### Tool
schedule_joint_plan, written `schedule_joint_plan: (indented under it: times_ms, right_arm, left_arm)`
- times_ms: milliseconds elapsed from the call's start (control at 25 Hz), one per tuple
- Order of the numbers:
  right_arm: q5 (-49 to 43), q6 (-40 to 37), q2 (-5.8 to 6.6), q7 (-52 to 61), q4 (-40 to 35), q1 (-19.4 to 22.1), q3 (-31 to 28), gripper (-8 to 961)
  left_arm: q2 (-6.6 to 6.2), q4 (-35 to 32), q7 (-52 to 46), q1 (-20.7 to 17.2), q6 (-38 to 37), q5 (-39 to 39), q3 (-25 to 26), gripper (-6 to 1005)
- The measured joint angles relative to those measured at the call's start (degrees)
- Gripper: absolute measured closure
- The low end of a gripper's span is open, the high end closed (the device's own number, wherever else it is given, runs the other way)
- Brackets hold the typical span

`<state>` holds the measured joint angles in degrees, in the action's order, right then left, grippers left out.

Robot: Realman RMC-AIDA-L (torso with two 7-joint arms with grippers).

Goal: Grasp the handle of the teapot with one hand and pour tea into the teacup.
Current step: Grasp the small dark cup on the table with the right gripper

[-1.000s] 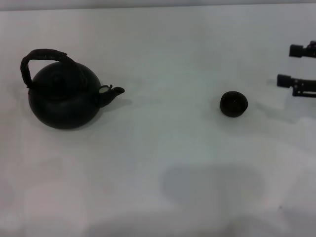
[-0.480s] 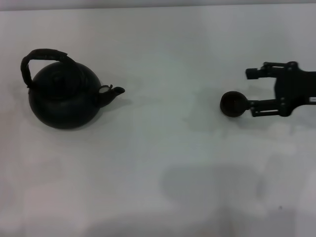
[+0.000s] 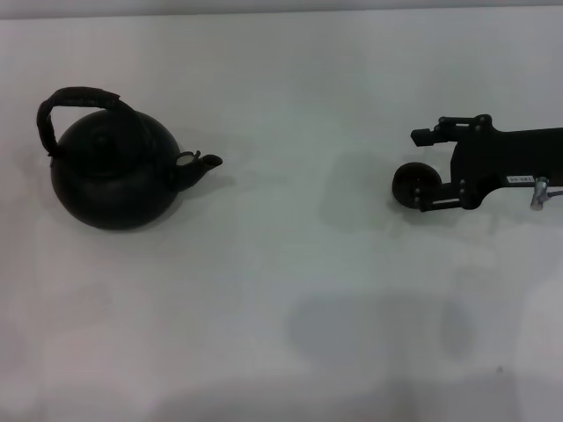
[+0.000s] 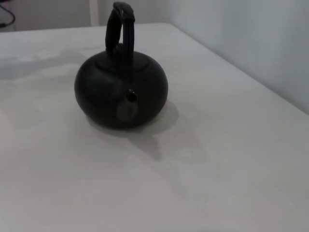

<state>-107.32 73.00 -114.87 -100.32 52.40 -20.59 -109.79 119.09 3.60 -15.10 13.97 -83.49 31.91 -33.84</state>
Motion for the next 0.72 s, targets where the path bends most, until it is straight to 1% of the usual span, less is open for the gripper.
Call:
schedule_joint_plan:
  times_ms: [280,520,720]
  right_arm:
    - [-0.71,-2.38,0.01,0.19,-0.25,-0.24,1.66,111]
    - [-2.77,-6.95,0.00,1.41,-0.28,-0.40,5.52,116]
    - [-4.03,-8.86,0.00,2.02,-0.39,-0.56,6.65,121]
  left_arm:
    - [0.08,0.16,-0.08,0.10,-0.04,0.00,-0.01,388]
    - [0.20,0.22,-0.10,-0.06,-0.16,0.00,-0.09,387]
    - [0.20,0.22,-0.19,-0.12,-0.14,-0.01,-0.09,388]
